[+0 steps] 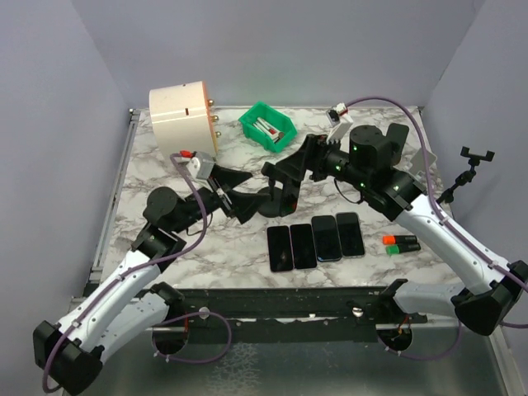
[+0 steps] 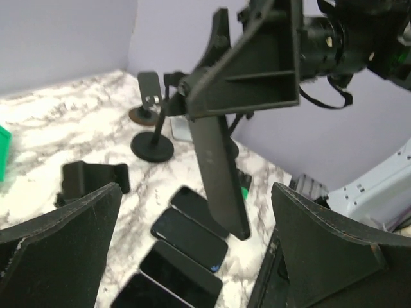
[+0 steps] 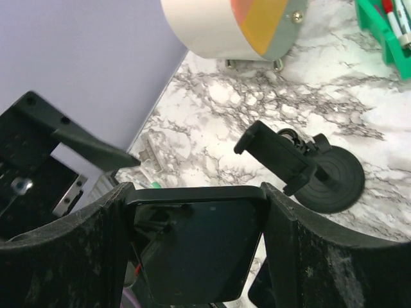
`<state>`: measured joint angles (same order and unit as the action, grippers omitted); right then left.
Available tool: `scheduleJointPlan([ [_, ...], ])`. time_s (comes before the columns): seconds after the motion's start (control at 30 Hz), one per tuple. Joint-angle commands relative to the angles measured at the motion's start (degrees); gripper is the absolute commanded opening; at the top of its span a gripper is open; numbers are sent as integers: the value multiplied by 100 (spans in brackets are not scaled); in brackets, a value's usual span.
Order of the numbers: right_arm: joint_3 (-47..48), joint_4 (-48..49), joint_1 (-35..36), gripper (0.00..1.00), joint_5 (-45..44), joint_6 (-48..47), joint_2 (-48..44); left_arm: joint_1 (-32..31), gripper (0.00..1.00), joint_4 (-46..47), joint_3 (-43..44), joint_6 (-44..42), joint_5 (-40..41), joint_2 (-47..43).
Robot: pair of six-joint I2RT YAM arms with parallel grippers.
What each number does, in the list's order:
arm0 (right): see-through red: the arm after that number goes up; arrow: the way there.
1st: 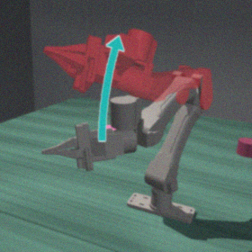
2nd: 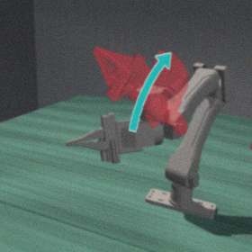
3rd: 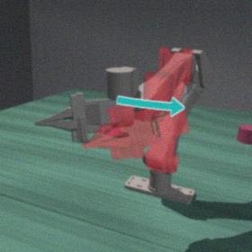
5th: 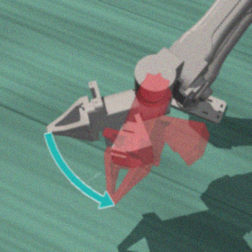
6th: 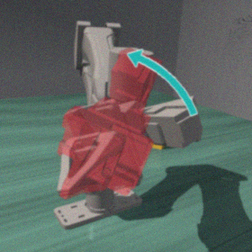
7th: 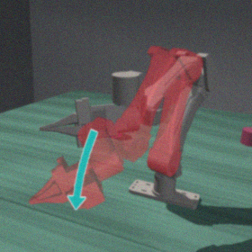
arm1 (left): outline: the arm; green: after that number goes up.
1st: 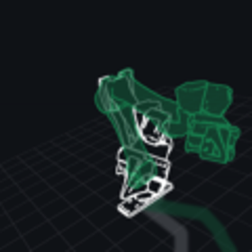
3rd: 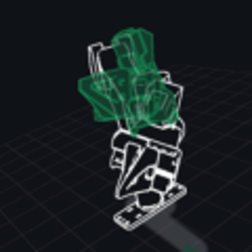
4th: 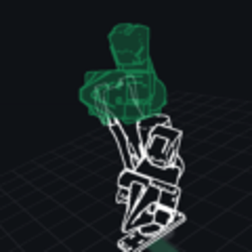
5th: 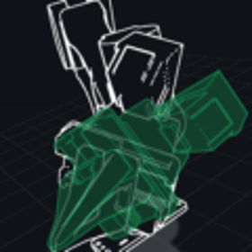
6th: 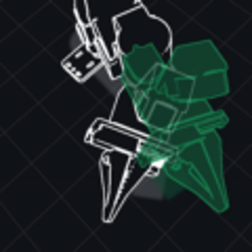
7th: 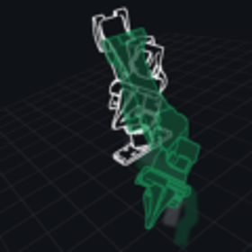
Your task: Remove the phone from the phone stand
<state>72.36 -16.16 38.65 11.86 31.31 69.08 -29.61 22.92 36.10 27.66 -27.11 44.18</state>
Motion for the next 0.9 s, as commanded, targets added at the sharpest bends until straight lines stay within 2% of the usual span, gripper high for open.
scheduleJointPlan([
  [0.0,254,-306,45,0,-461,258,95,-851,99,-1639,599,-890,964,238],
  [0.23,361,-339,64,0,-517,380,217,-1882,98,-2100,1148,-1077,2062,798],
  [0.33,382,-327,64,0,-503,414,250,-2169,92,-2169,1282,-1139,2479,1047],
  [0.77,349,-291,81,0,-458,420,277,-2295,39,-2279,1681,-1005,2806,1597],
  [0.87,341,-280,89,0,-431,433,298,-2311,22,-2244,1693,-982,2789,1628],
])
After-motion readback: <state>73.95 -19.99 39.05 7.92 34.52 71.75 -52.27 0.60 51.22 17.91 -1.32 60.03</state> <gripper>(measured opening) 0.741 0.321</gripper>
